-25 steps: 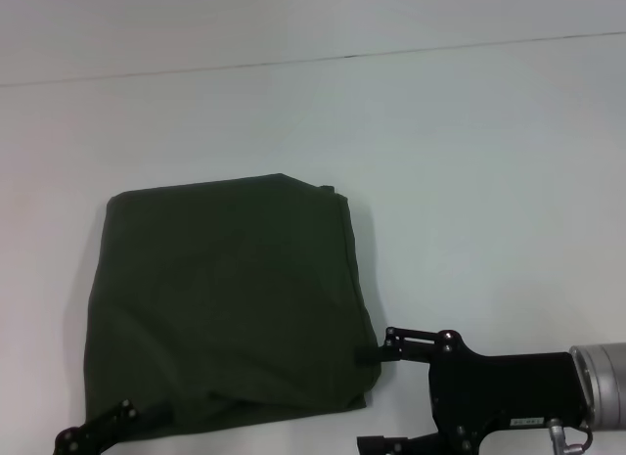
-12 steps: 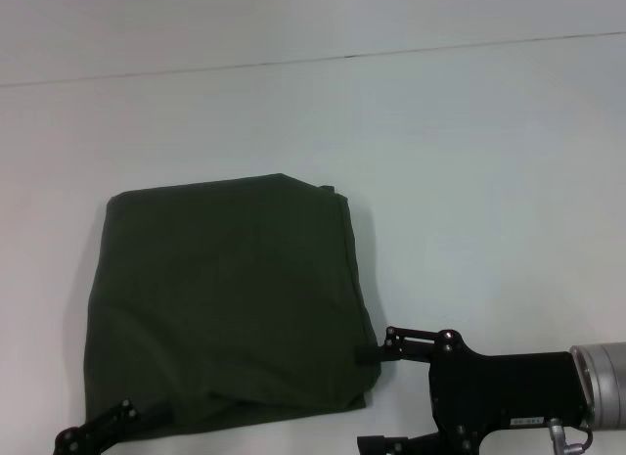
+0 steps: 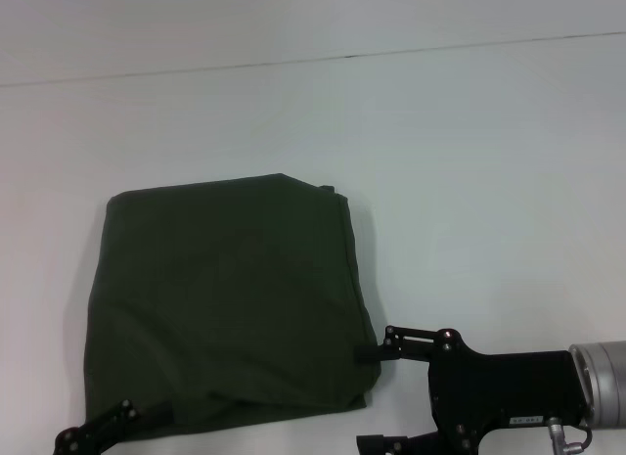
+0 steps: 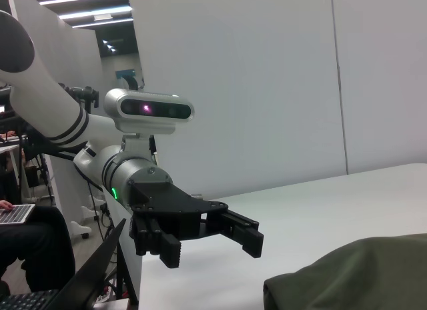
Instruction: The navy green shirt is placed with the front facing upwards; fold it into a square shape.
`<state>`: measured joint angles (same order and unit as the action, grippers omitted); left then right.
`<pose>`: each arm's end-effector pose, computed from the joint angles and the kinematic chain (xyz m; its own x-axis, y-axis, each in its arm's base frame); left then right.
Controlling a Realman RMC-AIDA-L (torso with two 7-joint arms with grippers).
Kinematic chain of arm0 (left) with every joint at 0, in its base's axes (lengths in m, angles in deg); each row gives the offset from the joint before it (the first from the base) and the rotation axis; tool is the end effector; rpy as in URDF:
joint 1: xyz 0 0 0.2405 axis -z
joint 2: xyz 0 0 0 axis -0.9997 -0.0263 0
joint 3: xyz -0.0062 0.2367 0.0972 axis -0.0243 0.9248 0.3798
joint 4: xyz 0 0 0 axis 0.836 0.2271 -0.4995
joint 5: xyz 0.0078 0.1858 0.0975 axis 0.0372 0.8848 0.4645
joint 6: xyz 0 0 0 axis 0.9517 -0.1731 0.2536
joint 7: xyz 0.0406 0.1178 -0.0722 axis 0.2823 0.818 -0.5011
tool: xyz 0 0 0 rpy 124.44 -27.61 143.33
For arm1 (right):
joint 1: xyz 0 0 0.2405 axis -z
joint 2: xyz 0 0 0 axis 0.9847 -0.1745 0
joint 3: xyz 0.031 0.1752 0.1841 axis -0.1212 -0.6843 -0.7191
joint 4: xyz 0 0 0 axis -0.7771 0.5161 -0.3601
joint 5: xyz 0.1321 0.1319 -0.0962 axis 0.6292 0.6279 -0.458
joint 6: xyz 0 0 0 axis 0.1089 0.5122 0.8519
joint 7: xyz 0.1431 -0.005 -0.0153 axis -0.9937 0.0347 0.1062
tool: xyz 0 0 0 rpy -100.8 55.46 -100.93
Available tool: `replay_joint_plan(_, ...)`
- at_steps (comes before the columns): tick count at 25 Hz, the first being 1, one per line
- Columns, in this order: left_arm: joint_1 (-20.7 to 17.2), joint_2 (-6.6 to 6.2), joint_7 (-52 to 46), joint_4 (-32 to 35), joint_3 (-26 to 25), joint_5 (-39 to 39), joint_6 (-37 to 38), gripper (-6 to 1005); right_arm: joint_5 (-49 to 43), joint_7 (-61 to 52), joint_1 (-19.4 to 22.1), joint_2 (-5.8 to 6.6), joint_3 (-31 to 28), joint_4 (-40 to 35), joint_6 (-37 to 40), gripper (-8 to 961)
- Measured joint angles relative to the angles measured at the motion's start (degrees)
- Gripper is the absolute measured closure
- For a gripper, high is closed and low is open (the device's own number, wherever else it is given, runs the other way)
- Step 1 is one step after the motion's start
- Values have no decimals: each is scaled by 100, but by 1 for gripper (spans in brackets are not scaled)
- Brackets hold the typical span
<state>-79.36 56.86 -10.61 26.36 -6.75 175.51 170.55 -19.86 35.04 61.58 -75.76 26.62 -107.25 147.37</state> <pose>-0.3171 0.1619 -0.0277 0.6974 0.2693 0.6642 0.4172 -0.9061 -0.0707 0.2815 0.2251 -0.0520 0.8007 -0.1553 -0.5785 -0.1998 -0.9797 -0.0135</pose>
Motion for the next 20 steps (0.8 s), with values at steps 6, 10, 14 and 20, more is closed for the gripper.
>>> replay_joint_plan(6, 0, 0, -2, 0, 0, 0, 0, 96, 0, 0, 1, 0, 0, 0, 0, 44)
replay_joint_plan(10, 0, 0, -4, 0, 0, 0, 0, 97, 0, 0, 1, 0, 0, 0, 0, 44)
replay_joint_plan(14, 0, 0, -4, 0, 0, 0, 0, 97, 0, 0, 8, 0, 0, 0, 0, 44)
replay_joint_plan(20, -4, 0, -4, 0, 0, 0, 0, 97, 0, 0, 10, 0, 0, 0, 8, 43)
